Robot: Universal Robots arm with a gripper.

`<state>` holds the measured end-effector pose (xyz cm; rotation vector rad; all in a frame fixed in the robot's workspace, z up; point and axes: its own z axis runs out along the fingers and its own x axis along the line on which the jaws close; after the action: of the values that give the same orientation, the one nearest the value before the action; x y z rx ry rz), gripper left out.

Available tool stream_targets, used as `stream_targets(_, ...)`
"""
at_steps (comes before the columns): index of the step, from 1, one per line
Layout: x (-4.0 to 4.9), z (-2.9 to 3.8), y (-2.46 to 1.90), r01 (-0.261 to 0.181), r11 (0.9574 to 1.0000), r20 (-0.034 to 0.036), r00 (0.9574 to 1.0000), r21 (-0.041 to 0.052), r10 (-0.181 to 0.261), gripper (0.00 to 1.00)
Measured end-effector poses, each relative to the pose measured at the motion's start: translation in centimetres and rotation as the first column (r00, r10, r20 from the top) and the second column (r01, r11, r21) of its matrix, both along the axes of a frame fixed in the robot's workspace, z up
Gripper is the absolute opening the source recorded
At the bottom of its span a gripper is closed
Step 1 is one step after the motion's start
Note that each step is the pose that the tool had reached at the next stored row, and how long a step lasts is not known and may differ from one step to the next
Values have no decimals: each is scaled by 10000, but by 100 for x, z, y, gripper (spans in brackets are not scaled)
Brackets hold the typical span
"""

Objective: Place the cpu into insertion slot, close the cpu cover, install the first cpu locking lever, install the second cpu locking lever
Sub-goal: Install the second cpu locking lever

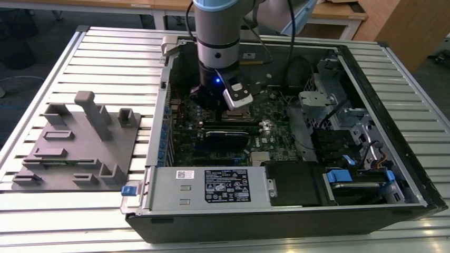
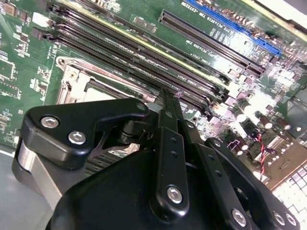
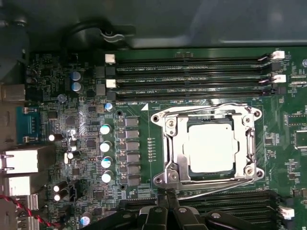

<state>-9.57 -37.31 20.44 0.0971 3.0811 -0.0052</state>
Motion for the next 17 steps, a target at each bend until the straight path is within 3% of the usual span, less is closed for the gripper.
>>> stream_targets(12, -21, -44, -6, 0, 9999, -1, 10000, 141, 0, 10)
stream_targets(17, -21, -58, -14, 0, 9997, -1, 10000, 251, 0, 10)
